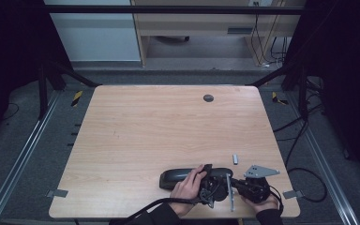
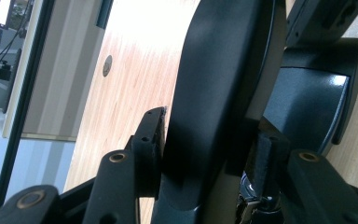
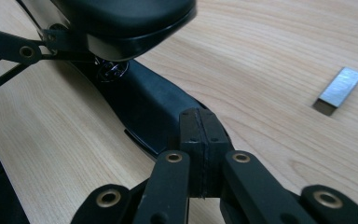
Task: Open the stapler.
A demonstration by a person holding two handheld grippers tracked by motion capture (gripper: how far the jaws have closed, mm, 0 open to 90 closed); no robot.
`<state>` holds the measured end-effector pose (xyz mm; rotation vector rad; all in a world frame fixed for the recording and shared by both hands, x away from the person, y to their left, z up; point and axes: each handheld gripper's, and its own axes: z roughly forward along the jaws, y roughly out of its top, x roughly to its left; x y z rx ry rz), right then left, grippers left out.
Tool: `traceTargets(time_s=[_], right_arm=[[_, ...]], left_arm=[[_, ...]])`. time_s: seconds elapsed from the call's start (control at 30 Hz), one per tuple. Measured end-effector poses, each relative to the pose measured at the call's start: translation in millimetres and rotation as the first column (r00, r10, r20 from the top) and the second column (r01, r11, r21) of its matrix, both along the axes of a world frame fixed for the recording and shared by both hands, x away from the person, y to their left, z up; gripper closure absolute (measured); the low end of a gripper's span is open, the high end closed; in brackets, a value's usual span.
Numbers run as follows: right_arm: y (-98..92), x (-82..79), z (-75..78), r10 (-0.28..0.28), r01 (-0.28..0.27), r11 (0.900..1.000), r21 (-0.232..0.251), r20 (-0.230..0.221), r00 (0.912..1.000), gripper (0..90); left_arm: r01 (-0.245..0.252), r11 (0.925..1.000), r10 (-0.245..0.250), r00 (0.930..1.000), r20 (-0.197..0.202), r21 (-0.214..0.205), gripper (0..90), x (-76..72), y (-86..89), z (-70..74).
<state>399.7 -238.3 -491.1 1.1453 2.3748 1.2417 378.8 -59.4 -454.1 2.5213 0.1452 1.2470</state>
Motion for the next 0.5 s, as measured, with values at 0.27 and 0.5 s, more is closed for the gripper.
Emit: traceTargets(time_s=[0.27, 0.5], right_arm=[[8.8, 2.5, -2.4, 0.018, -0.018, 0.9998, -0.013, -0.02, 0.9996, 90.0], [9.9, 3.1, -3.3, 0.023, -0.023, 0.9997, -0.011, -0.028, 0.9993, 90.0]], left_arm=[[-0.001, 1.0, 0.001, 1.0, 0.002, -0.002, 53.4, -0.1, 0.0, -0.2], [0.0, 1.0, 0.0, 1.0, 0.006, -0.005, 53.4, -0.5, 0.2, -0.7]])
